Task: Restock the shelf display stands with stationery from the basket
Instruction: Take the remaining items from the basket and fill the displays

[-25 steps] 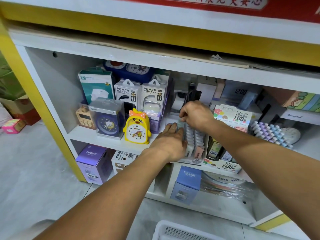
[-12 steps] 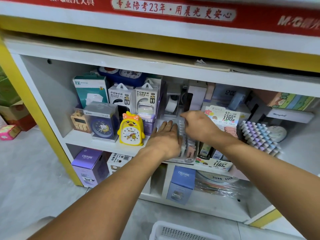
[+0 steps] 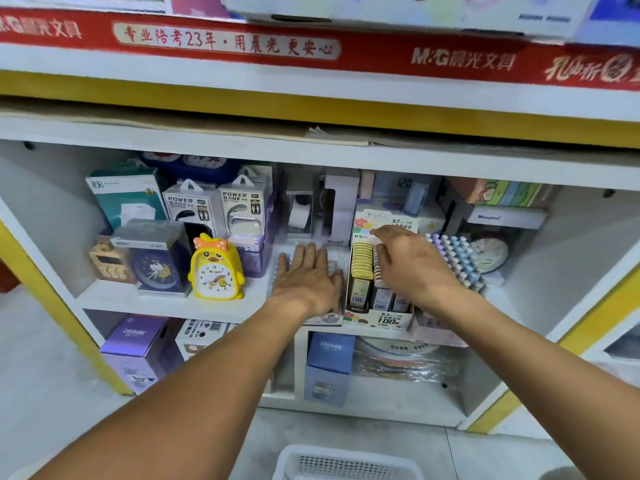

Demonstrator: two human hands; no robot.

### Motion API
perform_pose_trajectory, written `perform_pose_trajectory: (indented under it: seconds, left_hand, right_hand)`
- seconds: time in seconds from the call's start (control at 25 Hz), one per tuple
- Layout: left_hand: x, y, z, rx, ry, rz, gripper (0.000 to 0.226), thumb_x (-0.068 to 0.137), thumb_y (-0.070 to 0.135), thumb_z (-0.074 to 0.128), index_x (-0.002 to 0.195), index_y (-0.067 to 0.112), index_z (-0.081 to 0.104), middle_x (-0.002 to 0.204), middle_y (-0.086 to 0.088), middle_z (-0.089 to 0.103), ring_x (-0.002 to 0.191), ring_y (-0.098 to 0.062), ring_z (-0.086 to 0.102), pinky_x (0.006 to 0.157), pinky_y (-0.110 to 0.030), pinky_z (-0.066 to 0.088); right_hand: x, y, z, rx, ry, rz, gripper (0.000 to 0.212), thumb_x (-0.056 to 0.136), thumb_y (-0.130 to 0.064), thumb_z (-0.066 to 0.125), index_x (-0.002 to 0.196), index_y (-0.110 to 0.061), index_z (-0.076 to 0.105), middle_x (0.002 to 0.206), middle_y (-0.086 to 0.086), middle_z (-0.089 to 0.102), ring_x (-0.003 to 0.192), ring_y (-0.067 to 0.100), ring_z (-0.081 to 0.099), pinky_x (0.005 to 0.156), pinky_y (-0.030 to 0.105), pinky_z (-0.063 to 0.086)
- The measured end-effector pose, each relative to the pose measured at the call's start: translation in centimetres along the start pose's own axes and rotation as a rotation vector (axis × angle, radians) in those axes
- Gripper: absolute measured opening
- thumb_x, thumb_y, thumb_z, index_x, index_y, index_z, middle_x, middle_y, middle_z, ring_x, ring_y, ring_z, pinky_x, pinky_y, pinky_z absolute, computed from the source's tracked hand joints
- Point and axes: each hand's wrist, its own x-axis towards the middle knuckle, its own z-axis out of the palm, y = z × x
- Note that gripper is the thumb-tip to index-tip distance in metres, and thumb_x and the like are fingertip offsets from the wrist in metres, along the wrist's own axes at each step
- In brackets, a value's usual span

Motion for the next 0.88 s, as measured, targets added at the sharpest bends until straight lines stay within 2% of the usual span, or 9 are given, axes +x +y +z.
perform_pose_trajectory:
  seconds: [0.2, 0.32, 0.4, 0.48, 0.56, 0.64, 0.72, 0.88]
  left_hand:
    - [0.4, -0.1, 0.4, 0.022, 0.000, -0.001, 0.066, 0.099, 0.053, 0.005, 0.156, 0.021, -0.006, 0.164, -0.002, -0.015, 0.150, -0.021, -0.018, 0.120, -0.049, -0.009]
    - [0.0, -0.1, -0.7, -0.017, -0.017, 0.000, 0.065, 0.101, 0.050, 0.009, 0.156, 0.019, -0.007, 0.164, -0.002, -0.015, 0.150, -0.019, -0.018, 0.120, -0.046, -0.010]
    - [-0.7, 0.8, -1.4, -0.068, 0.126, 0.045, 0.063, 0.102, 0.047, 0.012, 0.157, 0.019, -0.002, 0.165, 0.001, -0.009, 0.150, -0.015, -0.014, 0.119, -0.042, -0.010]
    - [-1.4, 2.8, -2.0, -0.110, 0.263, 0.162, 0.065, 0.099, 0.049, 0.010, 0.157, 0.020, 0.001, 0.165, 0.005, -0.005, 0.150, -0.011, -0.011, 0.119, -0.037, -0.009]
    - [-1.9, 5.4, -2.6, -0.105, 0.290, 0.277, 0.070, 0.096, 0.054, 0.006, 0.157, 0.022, -0.001, 0.165, 0.007, -0.007, 0.149, -0.008, -0.013, 0.119, -0.035, -0.010]
    - [-2.0, 7.8, -2.5, -0.046, 0.253, 0.354, 0.070, 0.096, 0.056, 0.003, 0.157, 0.023, -0.005, 0.164, 0.006, -0.011, 0.149, -0.009, -0.016, 0.119, -0.036, -0.012]
    - [-1.7, 9.3, -2.0, 0.004, 0.215, 0.381, 0.067, 0.099, 0.055, 0.003, 0.157, 0.022, -0.006, 0.164, 0.006, -0.012, 0.149, -0.009, -0.017, 0.119, -0.037, -0.013]
    - [-0.2, 9.3, -1.3, 0.029, 0.161, 0.372, 0.063, 0.101, 0.053, 0.002, 0.157, 0.024, -0.003, 0.164, 0.007, -0.010, 0.149, -0.009, -0.014, 0.120, -0.038, -0.010]
  right_hand:
    - [-0.2, 1.0, -0.7, 0.083, -0.003, 0.033, 0.051, 0.095, -0.004, 0.043, 0.145, -0.014, 0.048, 0.148, 0.009, 0.051, 0.134, 0.030, 0.049, 0.109, 0.036, 0.041]
    - [-0.6, 2.0, -1.9, 0.088, 0.042, 0.067, 0.048, 0.093, -0.004, 0.043, 0.139, -0.014, 0.054, 0.140, 0.012, 0.058, 0.124, 0.033, 0.056, 0.101, 0.038, 0.047]
    - [-1.2, 3.2, -2.7, 0.043, 0.029, 0.071, 0.036, 0.094, -0.009, 0.044, 0.127, -0.015, 0.057, 0.130, 0.012, 0.062, 0.114, 0.036, 0.059, 0.091, 0.042, 0.052]
    - [-1.7, 4.7, -3.2, 0.003, 0.009, 0.094, 0.031, 0.099, -0.020, 0.041, 0.126, -0.016, 0.055, 0.133, 0.012, 0.060, 0.116, 0.036, 0.058, 0.091, 0.042, 0.051]
    - [-2.1, 6.0, -3.6, -0.018, -0.033, 0.114, 0.043, 0.105, -0.033, 0.035, 0.143, -0.017, 0.046, 0.152, 0.010, 0.046, 0.137, 0.032, 0.046, 0.110, 0.041, 0.040]
    - [-2.7, 6.7, -3.8, -0.049, -0.113, 0.128, 0.058, 0.105, -0.045, 0.029, 0.156, -0.017, 0.028, 0.165, 0.006, 0.023, 0.152, 0.023, 0.022, 0.123, 0.042, 0.019]
    - [-3.2, 7.3, -3.6, -0.101, -0.177, 0.129, 0.067, 0.104, -0.055, 0.022, 0.159, -0.019, 0.015, 0.168, 0.002, 0.008, 0.155, 0.017, 0.007, 0.124, 0.044, 0.009]
    - [-3.3, 7.7, -3.3, -0.076, -0.218, 0.140, 0.075, 0.100, -0.064, 0.014, 0.160, -0.020, 0.006, 0.168, -0.001, -0.002, 0.155, 0.014, -0.002, 0.124, 0.046, 0.003]
